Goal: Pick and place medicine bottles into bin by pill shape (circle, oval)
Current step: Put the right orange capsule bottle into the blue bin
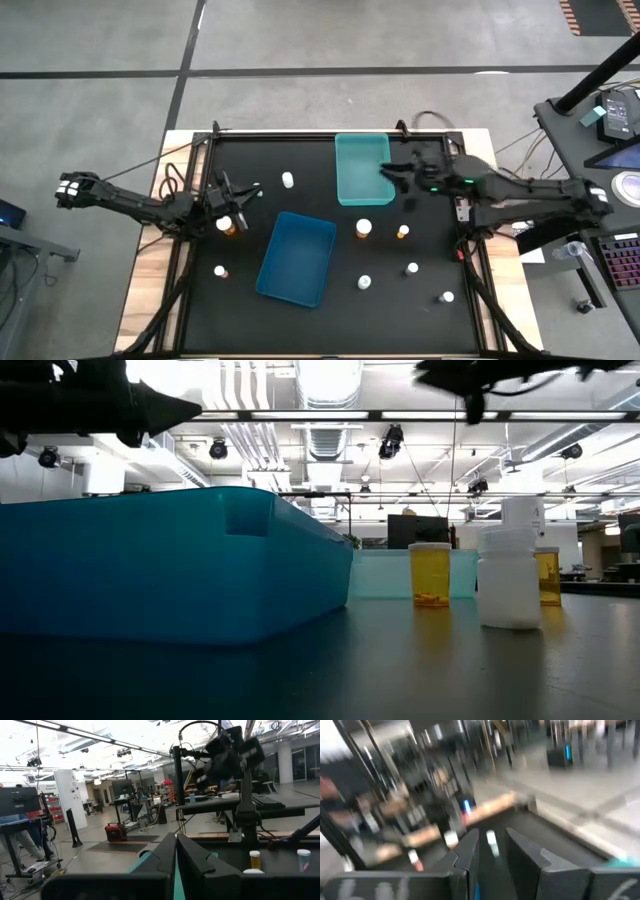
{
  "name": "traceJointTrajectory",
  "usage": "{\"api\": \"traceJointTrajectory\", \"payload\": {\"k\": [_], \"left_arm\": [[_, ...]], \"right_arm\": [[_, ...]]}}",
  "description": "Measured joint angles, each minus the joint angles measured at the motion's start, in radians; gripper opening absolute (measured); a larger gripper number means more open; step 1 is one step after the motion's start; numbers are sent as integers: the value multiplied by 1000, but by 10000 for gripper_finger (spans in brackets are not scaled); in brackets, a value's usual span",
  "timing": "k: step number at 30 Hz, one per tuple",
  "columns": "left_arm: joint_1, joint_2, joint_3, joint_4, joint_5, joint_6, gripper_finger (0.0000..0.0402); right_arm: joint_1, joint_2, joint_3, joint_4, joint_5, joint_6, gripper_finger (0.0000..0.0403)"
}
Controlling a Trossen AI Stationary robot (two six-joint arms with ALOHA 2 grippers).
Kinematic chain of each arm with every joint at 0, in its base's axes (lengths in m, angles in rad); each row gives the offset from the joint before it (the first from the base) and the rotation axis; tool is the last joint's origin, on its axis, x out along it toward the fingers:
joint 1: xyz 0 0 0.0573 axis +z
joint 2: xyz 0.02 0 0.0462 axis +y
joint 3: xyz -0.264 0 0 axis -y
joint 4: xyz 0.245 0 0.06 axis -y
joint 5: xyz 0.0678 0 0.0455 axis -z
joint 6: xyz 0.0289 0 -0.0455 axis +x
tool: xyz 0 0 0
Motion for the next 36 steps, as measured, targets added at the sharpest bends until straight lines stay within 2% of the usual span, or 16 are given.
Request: {"api": "traceJointTrajectory", "payload": {"k": [6, 13, 18, 22, 27, 36], "left_arm": [[0, 1, 0, -4, 0, 0, 0], [-2, 29, 0, -8, 1, -4, 0], [-2, 51, 0, -12, 1, -3, 0], [-2, 61, 0, -10, 1, -1, 0], [-2, 53, 0, -9, 1, 0, 0], [-2, 45, 0, -4, 1, 0, 0]], "right_arm": [[16, 179, 265, -321, -7, 86, 84], [23, 392, 585, -924, -20, 329, 84], [29, 523, 754, -1253, -68, 487, 84], [37, 609, 784, -1346, -78, 590, 84], [45, 682, 787, -1335, -151, 625, 98], [80, 792, 792, -1332, -166, 676, 204]]}}
